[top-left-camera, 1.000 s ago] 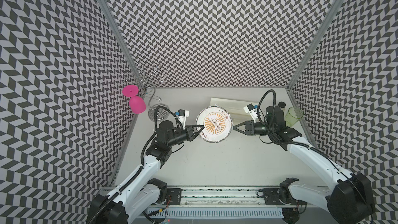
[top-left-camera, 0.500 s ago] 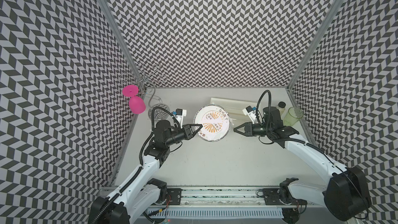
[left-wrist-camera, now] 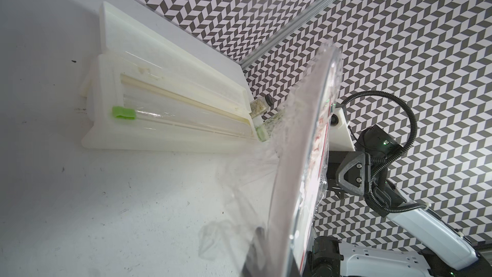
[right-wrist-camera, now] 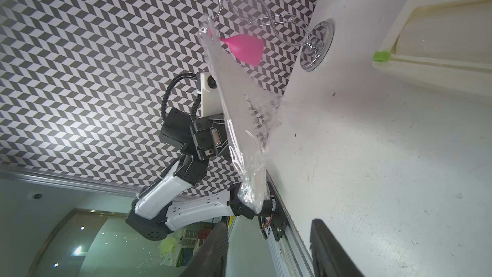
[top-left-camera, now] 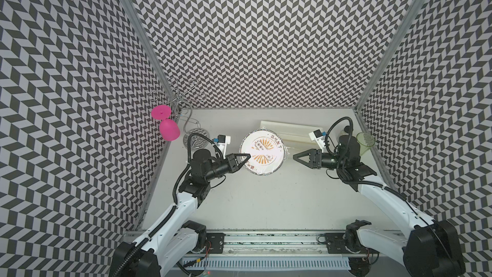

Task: Wrap the plate with plastic wrap
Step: Cover the plate with plastic wrap.

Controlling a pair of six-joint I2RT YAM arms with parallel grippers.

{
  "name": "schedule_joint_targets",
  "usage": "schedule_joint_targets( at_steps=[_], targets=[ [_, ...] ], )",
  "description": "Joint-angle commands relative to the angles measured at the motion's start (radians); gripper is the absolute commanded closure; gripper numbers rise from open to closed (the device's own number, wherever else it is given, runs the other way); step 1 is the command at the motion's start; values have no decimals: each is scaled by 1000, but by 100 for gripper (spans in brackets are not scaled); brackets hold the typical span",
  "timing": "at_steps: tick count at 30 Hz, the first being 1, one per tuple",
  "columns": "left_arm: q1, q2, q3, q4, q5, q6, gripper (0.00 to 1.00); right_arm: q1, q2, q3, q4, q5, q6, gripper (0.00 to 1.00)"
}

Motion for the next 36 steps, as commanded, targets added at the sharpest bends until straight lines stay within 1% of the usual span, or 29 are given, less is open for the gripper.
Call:
schedule_joint_targets(
  at_steps=[1, 6, 12, 17, 20, 24, 26, 29, 36],
  targets=[
    [-14, -6, -2, 86, 18, -24, 100, 34, 26, 38, 79, -5, 15, 50],
    [-23, -5, -7, 87, 18, -28, 100, 47, 41, 62, 112, 4, 28, 53],
    [-25, -5, -9, 90, 17, -26, 100, 57, 51, 66, 112, -4, 25, 64],
    [-25, 0, -6, 95, 17, -28, 100, 66, 57, 66, 121, -1, 25, 69],
    [-24, 1, -5, 92, 21, -26, 100, 66, 63, 65, 124, -2, 25, 77],
    [-24, -2, -7, 90, 21, -29, 100, 66, 61, 54, 126, -2, 20, 93],
    [-21, -6, -14, 109, 24, -48, 100, 63, 57, 51, 106, 2, -1, 98],
    [-12, -10, -35, 162, 43, -99, 100, 42, 58, 49, 69, 2, -41, 100],
    [-10, -6, -60, 218, 58, -149, 100, 31, 75, 40, 88, -10, -42, 100]
  ],
)
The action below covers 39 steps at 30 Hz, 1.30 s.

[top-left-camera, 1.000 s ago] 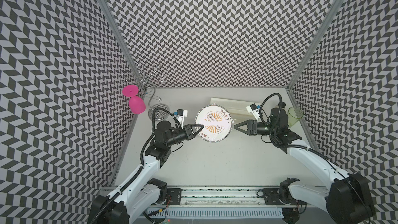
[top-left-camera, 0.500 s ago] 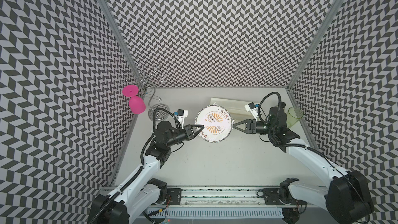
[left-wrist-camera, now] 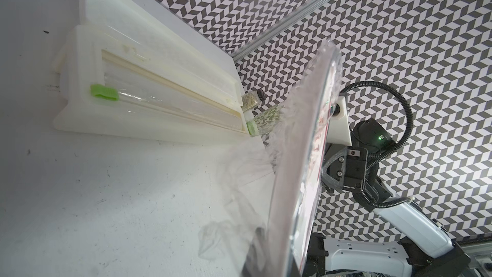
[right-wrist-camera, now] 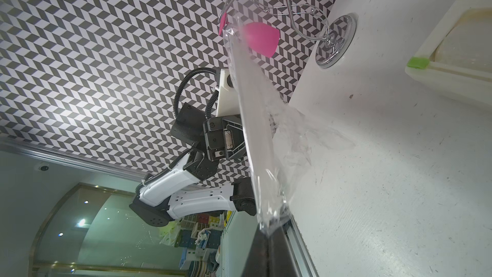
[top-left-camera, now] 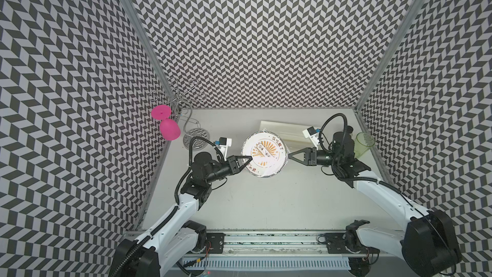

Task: Wrap the plate with plastic wrap
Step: Cover the plate with plastic wrap.

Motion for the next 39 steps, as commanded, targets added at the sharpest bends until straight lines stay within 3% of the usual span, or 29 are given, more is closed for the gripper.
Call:
schedule_joint_targets(
  at_steps=[1, 6, 9, 13, 17, 22, 25, 28, 33, 39],
  targets=[
    [4, -9, -14, 140, 37, -61, 100, -8, 14, -6, 34, 6, -20, 100],
    [-10, 8, -22, 212, 40, -115, 100, 5, 27, -34, 114, 18, 38, 95],
    [-18, 14, -18, 208, 35, -109, 100, 30, 28, -20, 149, 29, 71, 83],
    [-17, 15, -18, 206, 31, -104, 100, 51, 46, 0, 80, 45, 40, 57],
    [-2, 11, -13, 192, 27, -92, 100, 9, 60, -15, -73, 98, -40, 47],
    [16, 12, -13, 167, 26, -64, 100, -113, 35, 53, -434, 290, -223, 44],
    [16, 20, 3, 119, 22, -17, 100, -110, -24, 140, -533, 349, -265, 41],
    [12, 25, 10, 82, 8, 18, 100, -57, -57, 200, -548, 344, -221, 38],
    [-2, 31, 12, 86, 2, 27, 100, 105, -33, 284, -556, 468, -164, 37],
    [-36, 33, 12, 81, -16, 31, 100, 216, 66, 353, -548, 528, -164, 47]
  ],
)
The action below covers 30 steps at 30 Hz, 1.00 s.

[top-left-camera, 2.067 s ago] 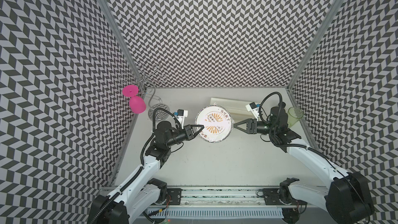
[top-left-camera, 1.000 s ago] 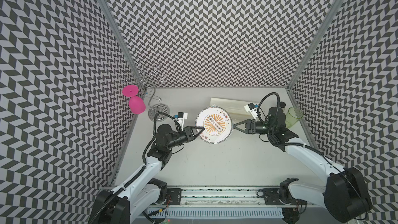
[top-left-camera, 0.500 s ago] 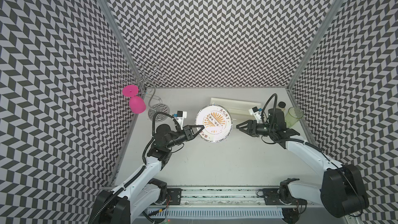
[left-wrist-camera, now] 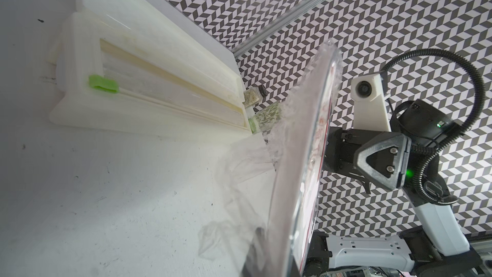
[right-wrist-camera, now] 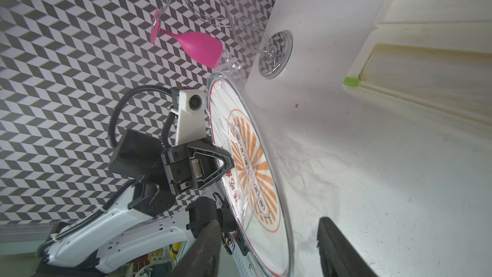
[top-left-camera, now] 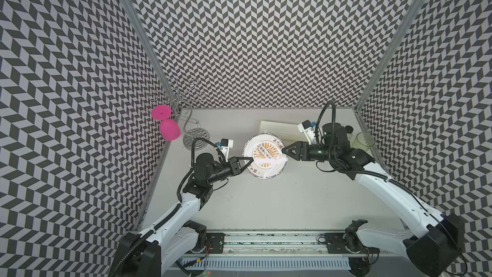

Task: Wrap the plate with plastic wrap
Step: Cover the plate with plastic wrap.

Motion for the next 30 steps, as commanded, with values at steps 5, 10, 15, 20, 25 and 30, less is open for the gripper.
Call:
schedule_joint_targets(
  at_steps=[5, 10, 15, 20, 25, 30],
  targets=[
    [-22, -1, 32, 31, -22, 19, 100, 73, 68, 52, 31, 57, 23, 63],
    [-21, -4, 36, 32, -34, 20, 100, 72, 80, 31, 90, 30, 46, 85],
    [-2, -2, 33, 42, -38, 12, 100, 26, 81, 10, 130, -73, 51, 86],
    [13, -7, 19, 53, -77, -1, 100, -42, 62, -32, 89, -188, 29, 31],
    [15, -9, -15, 64, -143, -21, 100, -72, 8, -98, -23, -37, 41, 29],
    [-10, -13, -35, 76, -205, -53, 100, 18, -11, -150, 106, 12, 177, 31]
  ],
)
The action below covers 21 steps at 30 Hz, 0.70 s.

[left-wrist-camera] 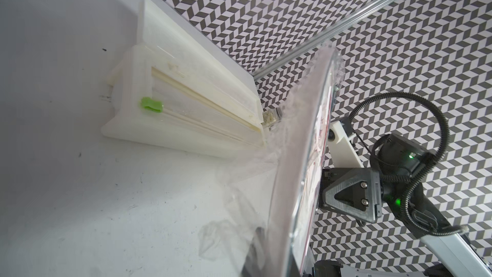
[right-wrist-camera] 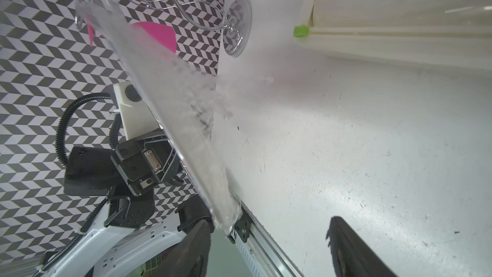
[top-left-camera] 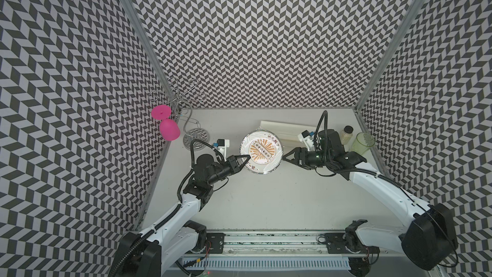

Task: Wrap the plate with plastic wrap
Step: Cover the plate with plastic wrap.

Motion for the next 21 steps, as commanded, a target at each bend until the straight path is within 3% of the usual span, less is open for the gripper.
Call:
schedule_joint_targets(
  at_steps=[1, 8, 17, 21],
  targets=[
    [-22, -17, -6, 64, -66, -28, 100, 59, -14, -12, 117, 51, 94, 32],
    [-68, -25, -19, 67, -124, -61, 100, 103, 29, -21, 245, 72, 155, 47],
    [-74, -21, -35, 102, -135, -107, 100, 102, 41, -28, 286, 53, 137, 83],
    [-74, -25, -39, 111, -136, -124, 100, 103, 44, -27, 300, 46, 136, 87]
  ],
)
